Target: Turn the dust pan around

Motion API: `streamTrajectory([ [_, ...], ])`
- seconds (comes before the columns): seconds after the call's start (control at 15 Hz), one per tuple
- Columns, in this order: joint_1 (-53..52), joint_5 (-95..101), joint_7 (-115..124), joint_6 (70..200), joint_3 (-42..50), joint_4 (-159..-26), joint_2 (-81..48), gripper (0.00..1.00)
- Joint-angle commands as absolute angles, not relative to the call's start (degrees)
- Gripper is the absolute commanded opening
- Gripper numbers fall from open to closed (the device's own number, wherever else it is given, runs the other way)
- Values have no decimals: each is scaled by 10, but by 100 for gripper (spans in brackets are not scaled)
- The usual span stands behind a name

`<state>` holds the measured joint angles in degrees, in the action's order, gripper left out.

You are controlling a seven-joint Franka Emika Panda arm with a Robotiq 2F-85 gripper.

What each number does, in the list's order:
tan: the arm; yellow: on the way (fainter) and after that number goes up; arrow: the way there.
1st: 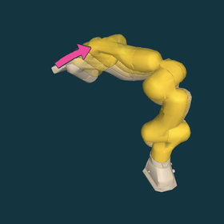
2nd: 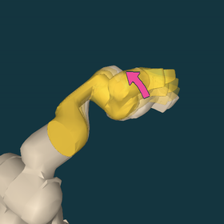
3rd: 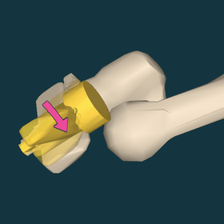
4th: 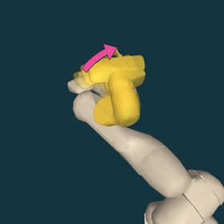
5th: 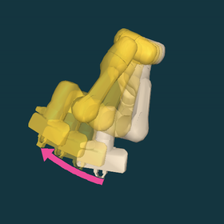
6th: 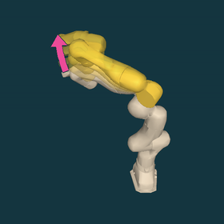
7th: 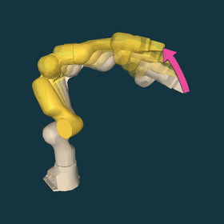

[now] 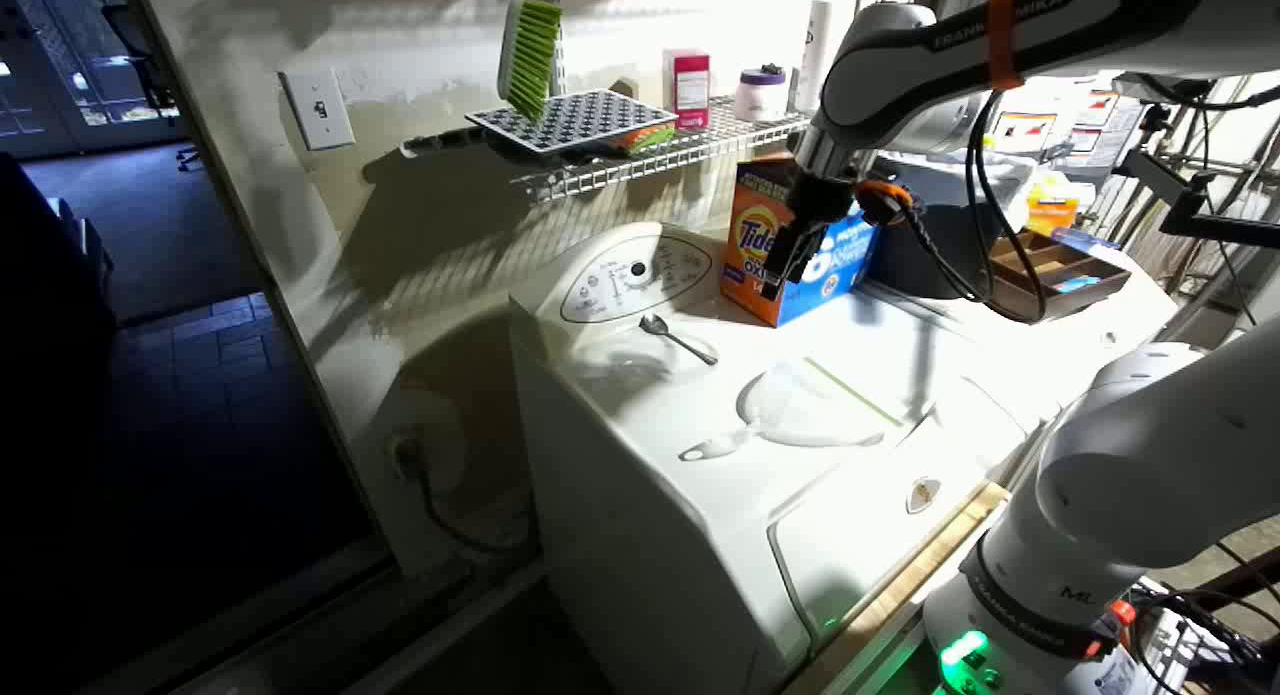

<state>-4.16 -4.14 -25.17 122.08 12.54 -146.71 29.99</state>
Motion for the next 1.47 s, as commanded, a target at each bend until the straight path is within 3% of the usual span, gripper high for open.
streamTrajectory([
  [0.0,-32,-47,-256,1219,116,-1466,299,100],
  [0.47,-46,-49,-271,1220,107,-1475,298,100],
  [0.93,-117,-23,-325,1222,27,-1535,312,100],
  [1.4,-120,100,-266,1204,-55,-1550,289,100],
])
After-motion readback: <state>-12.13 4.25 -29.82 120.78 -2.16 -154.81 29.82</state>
